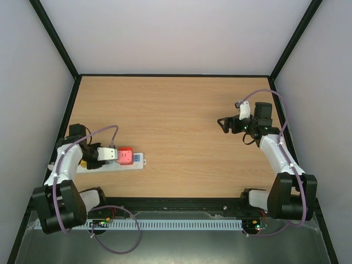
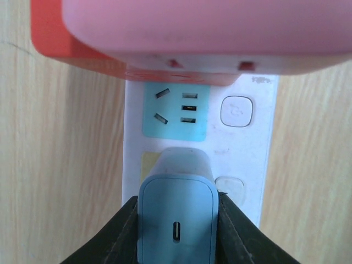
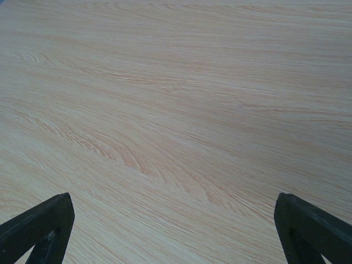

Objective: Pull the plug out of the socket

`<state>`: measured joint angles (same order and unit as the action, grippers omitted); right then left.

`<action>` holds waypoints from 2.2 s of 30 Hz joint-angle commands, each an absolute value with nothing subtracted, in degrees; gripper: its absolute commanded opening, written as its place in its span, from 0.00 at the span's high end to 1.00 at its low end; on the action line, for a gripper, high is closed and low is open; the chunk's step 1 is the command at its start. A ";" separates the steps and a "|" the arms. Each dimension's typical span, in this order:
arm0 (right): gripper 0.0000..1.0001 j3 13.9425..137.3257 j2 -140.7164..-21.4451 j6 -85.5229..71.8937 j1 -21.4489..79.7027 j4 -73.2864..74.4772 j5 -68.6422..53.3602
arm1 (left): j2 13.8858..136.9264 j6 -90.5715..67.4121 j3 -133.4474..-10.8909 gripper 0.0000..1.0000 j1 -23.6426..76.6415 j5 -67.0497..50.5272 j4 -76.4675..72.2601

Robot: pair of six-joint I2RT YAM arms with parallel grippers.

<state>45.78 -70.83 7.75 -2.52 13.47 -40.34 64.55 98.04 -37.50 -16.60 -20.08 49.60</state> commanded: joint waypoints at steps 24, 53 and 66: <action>0.02 45.71 -66.07 7.82 -2.24 12.83 -34.92 | 93.78 63.94 -54.25 0.78 25.79 -19.65 25.87; 0.02 45.11 -63.02 7.47 -2.27 11.88 -33.70 | 103.08 48.35 -77.82 0.31 41.96 -20.12 35.11; 0.02 42.37 -60.13 9.77 -2.27 8.20 -40.26 | 91.96 44.62 -79.11 0.09 33.66 -29.15 36.99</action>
